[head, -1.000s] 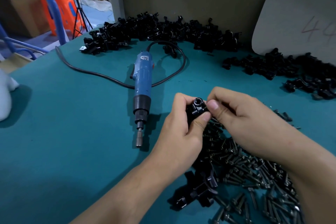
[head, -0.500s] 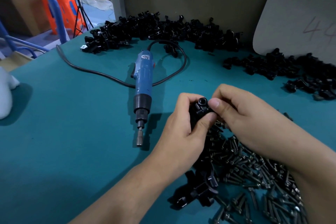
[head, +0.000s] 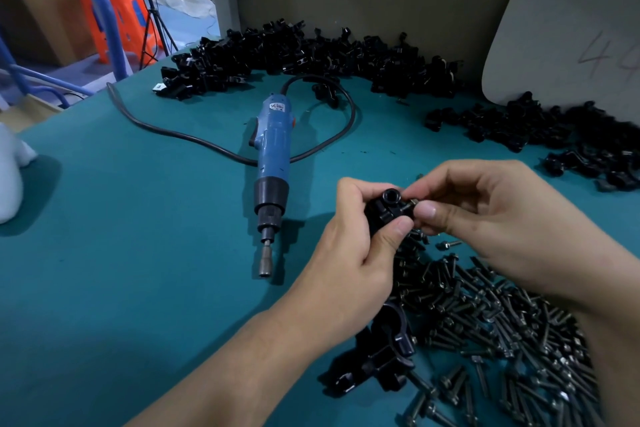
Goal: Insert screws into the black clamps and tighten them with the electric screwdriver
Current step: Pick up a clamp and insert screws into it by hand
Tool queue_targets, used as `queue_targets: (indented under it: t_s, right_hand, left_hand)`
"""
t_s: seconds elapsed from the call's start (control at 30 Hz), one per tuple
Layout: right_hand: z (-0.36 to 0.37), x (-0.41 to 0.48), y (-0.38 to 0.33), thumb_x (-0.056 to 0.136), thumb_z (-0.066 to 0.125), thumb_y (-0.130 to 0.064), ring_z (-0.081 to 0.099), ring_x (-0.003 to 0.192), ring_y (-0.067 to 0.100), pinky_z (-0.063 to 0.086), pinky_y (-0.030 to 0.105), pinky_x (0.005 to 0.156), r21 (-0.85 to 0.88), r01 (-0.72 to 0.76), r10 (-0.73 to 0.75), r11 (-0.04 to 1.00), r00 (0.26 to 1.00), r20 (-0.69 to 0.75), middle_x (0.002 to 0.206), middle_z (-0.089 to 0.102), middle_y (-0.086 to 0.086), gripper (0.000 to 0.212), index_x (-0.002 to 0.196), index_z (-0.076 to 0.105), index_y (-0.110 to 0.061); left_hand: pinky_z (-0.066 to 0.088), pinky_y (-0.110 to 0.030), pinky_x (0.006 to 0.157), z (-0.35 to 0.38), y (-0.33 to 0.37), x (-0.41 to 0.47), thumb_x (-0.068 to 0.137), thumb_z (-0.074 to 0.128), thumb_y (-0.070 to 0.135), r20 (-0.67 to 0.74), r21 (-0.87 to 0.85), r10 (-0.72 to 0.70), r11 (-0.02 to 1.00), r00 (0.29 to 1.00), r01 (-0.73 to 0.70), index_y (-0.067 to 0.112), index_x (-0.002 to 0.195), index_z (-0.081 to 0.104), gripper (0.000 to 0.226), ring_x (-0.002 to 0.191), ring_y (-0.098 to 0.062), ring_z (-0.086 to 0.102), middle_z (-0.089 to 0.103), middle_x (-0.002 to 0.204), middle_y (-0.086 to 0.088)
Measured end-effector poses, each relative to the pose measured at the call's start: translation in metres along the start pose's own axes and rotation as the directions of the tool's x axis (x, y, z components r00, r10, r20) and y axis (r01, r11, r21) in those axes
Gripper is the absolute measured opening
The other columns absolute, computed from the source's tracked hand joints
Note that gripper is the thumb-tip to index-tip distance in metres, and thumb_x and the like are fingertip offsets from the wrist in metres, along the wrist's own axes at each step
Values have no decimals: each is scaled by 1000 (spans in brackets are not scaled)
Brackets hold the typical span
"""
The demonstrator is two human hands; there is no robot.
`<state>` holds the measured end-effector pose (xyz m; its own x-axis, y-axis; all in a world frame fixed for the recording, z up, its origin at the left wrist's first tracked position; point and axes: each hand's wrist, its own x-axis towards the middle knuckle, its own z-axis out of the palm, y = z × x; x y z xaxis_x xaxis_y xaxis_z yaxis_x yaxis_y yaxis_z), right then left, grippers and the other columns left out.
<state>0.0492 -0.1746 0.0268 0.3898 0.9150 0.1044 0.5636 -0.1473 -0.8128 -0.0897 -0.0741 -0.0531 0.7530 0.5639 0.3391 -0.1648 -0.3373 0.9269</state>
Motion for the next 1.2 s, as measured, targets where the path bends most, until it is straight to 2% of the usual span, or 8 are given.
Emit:
queue_targets:
  t_s: [0.17,0.3,0.47,0.7,0.8,0.87,1.07,1.2]
  right_hand:
    - [-2,0,2,93,69,-23,72,71,8,58,22,71,-109,10,-9,994,1000,9,76,75,-6,9,87,73,-29]
    - [2,-1,-1,89,54,-42,65,67,9,54,33,65,-214,23,-16,977,999,38,75,70,-8,10,91,62,-36]
    - [6,1,-1,90,49,-44,62,66,9,52,36,63,-297,17,-12,955,1000,19,75,67,-11,10,91,56,-36]
    - [6,3,0,98,62,-21,68,68,7,55,23,64,-149,-2,1,989,1000,-10,77,72,-9,16,86,65,-31]
    - [5,4,1,92,62,-33,69,77,14,59,42,76,-164,24,-28,986,999,-22,81,72,-6,7,88,67,-34]
    - [5,4,1,94,64,-32,71,82,16,59,50,84,-137,28,-31,990,999,-25,85,73,-6,7,89,68,-34]
    - [2,2,0,90,68,-32,74,82,9,61,38,85,-62,41,-41,997,999,-7,85,76,-8,5,90,72,-35]
    - [1,2,0,88,69,-35,73,81,11,60,41,82,-103,43,-45,994,999,-16,82,76,-8,5,89,73,-33]
  left_hand:
    - [46,-10,90,0,0,-1,104,53,30,18,7,11,1000,1000,-11,28,122,44,20,112,1,64,64,114,22]
    - [44,-7,87,0,2,-1,104,53,32,11,12,5,1000,1000,-5,29,121,45,20,109,2,63,65,113,23]
    - [43,-6,88,1,4,0,103,59,27,-37,11,5,1000,999,-5,34,116,42,22,111,4,64,68,115,22]
    - [44,-7,88,0,6,1,104,61,21,-56,-29,-20,999,998,18,32,110,39,25,108,4,65,69,117,13]
    - [44,-6,88,-1,8,2,104,60,18,-34,-50,-17,999,999,15,29,112,38,26,109,5,64,67,116,15]
    - [45,-9,88,-2,8,2,104,60,22,-26,-42,-3,999,1000,2,31,116,40,25,110,1,64,68,114,15]
    - [45,-10,86,-1,5,1,102,59,28,-34,-17,24,1000,999,-25,32,118,45,21,106,-4,64,65,108,19]
    - [43,-7,88,1,3,1,100,58,27,-32,-6,29,1000,999,-29,31,116,43,22,110,3,61,62,112,21]
